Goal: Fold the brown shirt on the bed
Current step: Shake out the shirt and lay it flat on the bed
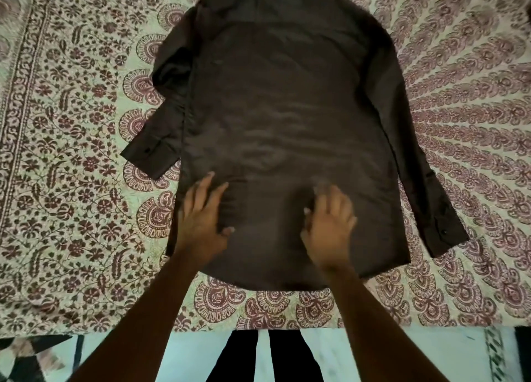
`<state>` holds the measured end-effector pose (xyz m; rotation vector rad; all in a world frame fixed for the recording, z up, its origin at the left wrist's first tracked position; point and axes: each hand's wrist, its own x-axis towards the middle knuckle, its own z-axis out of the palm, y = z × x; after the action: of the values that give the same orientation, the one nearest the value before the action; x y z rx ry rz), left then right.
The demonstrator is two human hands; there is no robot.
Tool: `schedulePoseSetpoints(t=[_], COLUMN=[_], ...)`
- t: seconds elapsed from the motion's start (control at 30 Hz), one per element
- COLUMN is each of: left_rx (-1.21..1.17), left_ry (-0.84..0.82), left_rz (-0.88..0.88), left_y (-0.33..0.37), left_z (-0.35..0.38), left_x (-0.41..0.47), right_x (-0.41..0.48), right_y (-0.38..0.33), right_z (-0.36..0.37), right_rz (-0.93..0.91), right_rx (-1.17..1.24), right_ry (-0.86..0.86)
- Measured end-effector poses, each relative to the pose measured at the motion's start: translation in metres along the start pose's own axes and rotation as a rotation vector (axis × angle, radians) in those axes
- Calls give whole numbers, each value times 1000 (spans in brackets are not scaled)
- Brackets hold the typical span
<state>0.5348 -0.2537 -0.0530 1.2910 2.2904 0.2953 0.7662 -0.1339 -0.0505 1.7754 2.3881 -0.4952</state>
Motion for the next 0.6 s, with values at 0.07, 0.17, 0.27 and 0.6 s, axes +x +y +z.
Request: schedulePoseSetpoints(t=[0.07, 0.17, 0.27, 0.6], left_rx=[53, 151, 173, 165], left_ry=[-194, -276, -331, -389], left_rz=[3, -21, -12, -33], left_y=[-3, -18, -21, -10], left_z=[10, 24, 21, 7], left_x=[16, 20, 21, 23], right_x=[27, 53, 28, -56], right_y=[-37, -68, -49, 36], right_z=[16, 44, 58, 55], right_rz=[-185, -330, -368, 333], right_rx=[50, 13, -104, -9], right_ry=[23, -46, -25, 145])
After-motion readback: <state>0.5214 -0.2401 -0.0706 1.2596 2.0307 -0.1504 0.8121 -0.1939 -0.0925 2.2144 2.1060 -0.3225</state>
